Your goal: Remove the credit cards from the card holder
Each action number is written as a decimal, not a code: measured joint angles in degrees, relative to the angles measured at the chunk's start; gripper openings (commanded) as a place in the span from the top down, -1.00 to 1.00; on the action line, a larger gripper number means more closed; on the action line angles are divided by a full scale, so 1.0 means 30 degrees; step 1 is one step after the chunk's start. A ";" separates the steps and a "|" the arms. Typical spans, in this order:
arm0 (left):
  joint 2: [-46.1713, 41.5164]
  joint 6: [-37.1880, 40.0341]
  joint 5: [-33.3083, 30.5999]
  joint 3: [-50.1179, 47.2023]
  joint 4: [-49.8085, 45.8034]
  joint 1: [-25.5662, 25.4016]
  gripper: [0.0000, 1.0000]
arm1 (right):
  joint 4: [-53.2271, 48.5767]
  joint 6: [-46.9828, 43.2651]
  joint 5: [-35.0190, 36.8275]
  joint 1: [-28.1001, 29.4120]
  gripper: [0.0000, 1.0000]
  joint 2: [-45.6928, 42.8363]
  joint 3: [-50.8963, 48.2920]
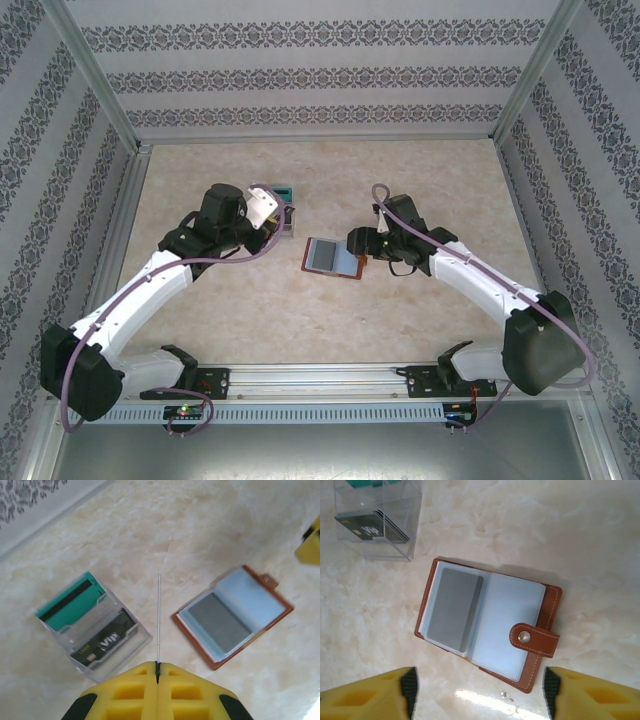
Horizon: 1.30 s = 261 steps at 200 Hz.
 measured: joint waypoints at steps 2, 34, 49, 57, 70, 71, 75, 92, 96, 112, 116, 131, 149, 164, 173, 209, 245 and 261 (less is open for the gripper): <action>0.0058 0.0357 0.0000 0.0015 -0.0015 0.0007 1.00 | -0.0015 0.0015 -0.0007 0.0000 -0.87 -0.0051 0.0000; 0.1231 0.4787 -0.0379 0.0860 -0.0648 0.0000 1.00 | -0.0117 -0.0095 0.0007 0.0000 -0.96 -0.0954 -0.0299; 0.1851 0.6557 -0.0670 0.1217 -0.0809 0.0000 1.00 | -0.0284 -0.0095 0.0029 -0.0117 -0.97 -0.1392 -0.0386; 0.2106 0.7410 -0.0896 0.1282 -0.0809 0.0000 1.00 | -0.0335 -0.0087 0.0058 -0.0131 -0.96 -0.1588 -0.0393; 0.2543 0.8772 -0.1304 0.1297 -0.0852 0.0000 1.00 | -0.0364 -0.0087 0.0131 -0.0226 -0.96 -0.1902 -0.0444; 0.2565 0.8830 -0.1326 0.1297 -0.0860 0.0000 1.00 | -0.0364 -0.0087 0.0146 -0.0226 -0.96 -0.1923 -0.0444; 0.2739 0.9282 -0.1450 0.1297 -0.0874 0.0000 1.00 | -0.0372 -0.0087 0.0175 -0.0248 -0.97 -0.2033 -0.0481; 0.3461 1.0848 -0.2033 0.1362 -0.0998 0.0000 1.00 | -0.0466 -0.0080 0.0277 -0.0248 -0.96 -0.2382 -0.0612; 0.3679 1.1242 -0.2171 0.1362 -0.0998 0.0007 1.00 | -0.0525 -0.0073 0.0321 -0.0248 -0.96 -0.2441 -0.0627; 0.4269 1.2386 -0.2543 0.1362 -0.0991 0.0007 1.00 | -0.0554 -0.0066 0.0379 -0.0248 -0.96 -0.2572 -0.0663; 0.4386 1.2626 -0.2601 0.1362 -0.0962 0.0015 1.00 | -0.0576 -0.0066 0.0379 -0.0248 -0.96 -0.2594 -0.0663; 0.4736 1.3442 -0.2871 0.1362 -0.0809 0.0036 1.00 | -0.0590 0.0000 0.0386 -0.0248 -0.96 -0.2630 -0.0750; 0.5319 1.4200 -0.3075 0.1362 -0.0306 0.0131 1.00 | -0.0619 0.0015 0.0379 -0.0248 -0.97 -0.2637 -0.0874; 0.5799 1.4593 -0.3235 0.1362 0.0022 0.0240 1.00 | -0.0670 0.0058 0.0379 -0.0248 -0.96 -0.2637 -0.0911; 0.6076 1.4819 -0.3293 0.1370 0.0211 0.0335 1.00 | -0.0663 0.0058 0.0379 -0.0248 -0.97 -0.2637 -0.0911; 0.7074 1.5242 -0.3351 0.1515 0.0772 0.0743 1.00 | -0.0670 0.0058 0.0379 -0.0248 -0.97 -0.2637 -0.0911; 0.7992 1.5387 -0.3344 0.2149 0.1158 0.0882 1.00 | -0.0670 0.0058 0.0379 -0.0248 -0.96 -0.2630 -0.0911; 0.8342 1.5387 -0.3337 0.2433 0.1180 0.0882 1.00 | -0.0663 0.0058 0.0379 -0.0248 -0.96 -0.2586 -0.0911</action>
